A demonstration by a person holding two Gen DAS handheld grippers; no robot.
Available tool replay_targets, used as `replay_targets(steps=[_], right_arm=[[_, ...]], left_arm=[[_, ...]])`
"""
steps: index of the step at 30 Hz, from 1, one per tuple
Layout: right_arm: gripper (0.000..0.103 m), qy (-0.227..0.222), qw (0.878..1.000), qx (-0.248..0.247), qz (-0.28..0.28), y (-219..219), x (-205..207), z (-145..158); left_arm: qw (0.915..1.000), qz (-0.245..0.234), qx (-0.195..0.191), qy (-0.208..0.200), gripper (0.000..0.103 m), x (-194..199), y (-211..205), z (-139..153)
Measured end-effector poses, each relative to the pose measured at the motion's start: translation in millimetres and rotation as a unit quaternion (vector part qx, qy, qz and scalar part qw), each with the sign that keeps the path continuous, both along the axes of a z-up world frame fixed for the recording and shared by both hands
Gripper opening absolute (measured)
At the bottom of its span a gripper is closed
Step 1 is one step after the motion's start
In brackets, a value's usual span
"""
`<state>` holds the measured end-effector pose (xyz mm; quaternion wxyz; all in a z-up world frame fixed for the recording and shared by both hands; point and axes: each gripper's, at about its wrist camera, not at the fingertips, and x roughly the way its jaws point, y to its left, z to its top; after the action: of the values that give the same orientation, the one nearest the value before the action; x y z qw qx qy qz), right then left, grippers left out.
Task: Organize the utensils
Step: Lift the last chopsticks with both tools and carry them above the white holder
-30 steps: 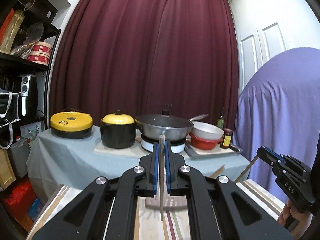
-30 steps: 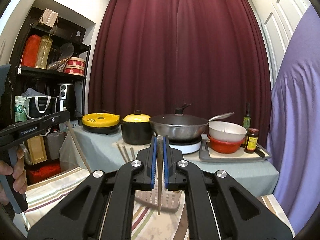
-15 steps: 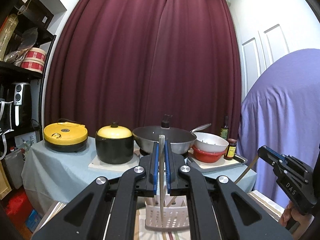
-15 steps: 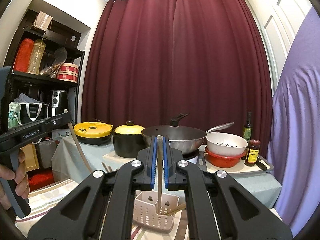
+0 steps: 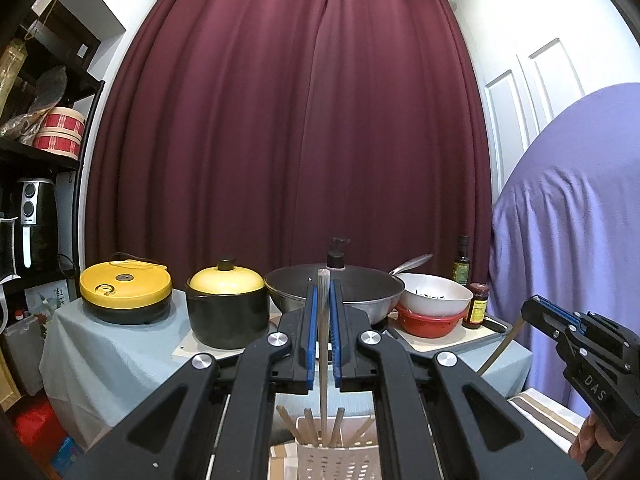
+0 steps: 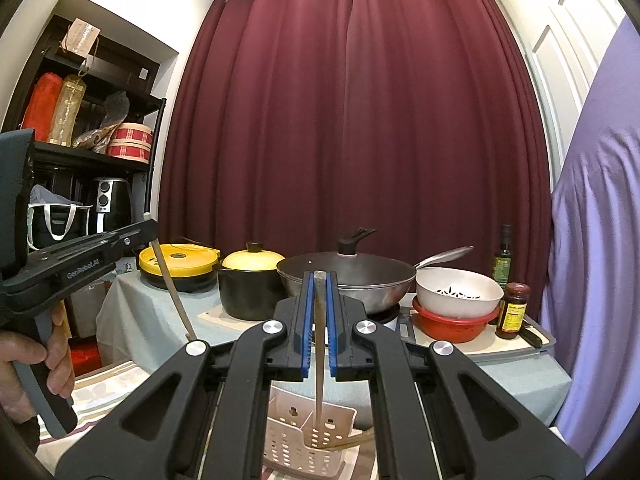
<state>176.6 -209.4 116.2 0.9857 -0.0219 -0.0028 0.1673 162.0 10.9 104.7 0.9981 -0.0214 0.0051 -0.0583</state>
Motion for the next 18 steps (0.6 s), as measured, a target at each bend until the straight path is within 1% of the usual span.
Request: replay_targets(steps=[5,8,11,18], right_arm=[[0.007,0.004,1.000,0.003,-0.001,0,14,-5],[0.007,0.009,1.000,0.002,0.000,1,24,-9],[0.007,0.014,1.000,0.000,0.000,3,32,-12],[0.007,0.019,1.000,-0.001,-0.001,6,41,-17]], left_arm=[[0.9999,0.000,0.002,0.010,0.006,15,-2,-7],[0.9999,0.007,0.007,-0.003,0.007,18,-3,-10],[0.9999,0.005,-0.004,-0.008,0.006,21,-1,-8],[0.9997,0.006,-0.008,-0.022,0.006,25,2,-3]])
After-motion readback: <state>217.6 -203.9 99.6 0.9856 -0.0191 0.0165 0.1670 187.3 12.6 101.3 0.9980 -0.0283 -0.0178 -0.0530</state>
